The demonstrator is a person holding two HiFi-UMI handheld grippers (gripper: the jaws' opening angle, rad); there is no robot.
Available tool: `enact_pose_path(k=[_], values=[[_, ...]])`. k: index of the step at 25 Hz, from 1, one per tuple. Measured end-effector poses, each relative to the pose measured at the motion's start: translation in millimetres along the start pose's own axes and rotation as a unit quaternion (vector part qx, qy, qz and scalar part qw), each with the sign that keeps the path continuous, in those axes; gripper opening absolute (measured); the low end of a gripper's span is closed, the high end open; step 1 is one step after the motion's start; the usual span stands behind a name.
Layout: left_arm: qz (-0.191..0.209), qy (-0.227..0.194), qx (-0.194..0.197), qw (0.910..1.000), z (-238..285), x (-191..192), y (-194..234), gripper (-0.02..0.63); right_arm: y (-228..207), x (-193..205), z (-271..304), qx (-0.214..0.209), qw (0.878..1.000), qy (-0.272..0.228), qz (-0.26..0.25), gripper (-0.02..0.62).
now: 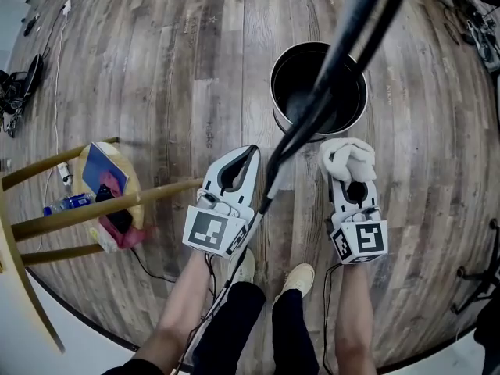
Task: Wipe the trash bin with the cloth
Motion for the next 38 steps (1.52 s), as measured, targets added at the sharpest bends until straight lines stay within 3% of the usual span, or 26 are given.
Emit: enact_pose_path(k=[6, 12, 26, 33, 38], values=[[0.003, 0.023, 0.003, 0.9997, 17, 48, 10, -0.005, -9, 34, 35, -0.006, 1.0, -0.002, 0.001, 0.094], [-0.019, 0.015, 0.002, 0.9997, 34, 85, 15, -0.005, -18, 67, 58, -0.016, 1.0, -0.002, -0.004, 0.094], [-0.033, 0.028, -0.009, 0.999, 46, 187, 41, -0.005, -29, 194, 108, -0.015, 0.998, 0.06, -0.001, 0.094], [-0.036, 0.028, -0.019, 0.9988, 42, 214, 63, -0.005, -22, 238, 128, -0.015, 0.997, 0.081, 0.008, 0.094], [-0.037, 0.028, -0.026, 0.9986, 36, 217, 71, -0.005, -20, 242, 131, -0.013, 0.997, 0.079, 0.011, 0.094]])
Point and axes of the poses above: the fingertips, and each gripper's own axes: z forward along the fingers, y to its left, x out of its underside, the point moved 6 cm from there along -z, backward along the fingers
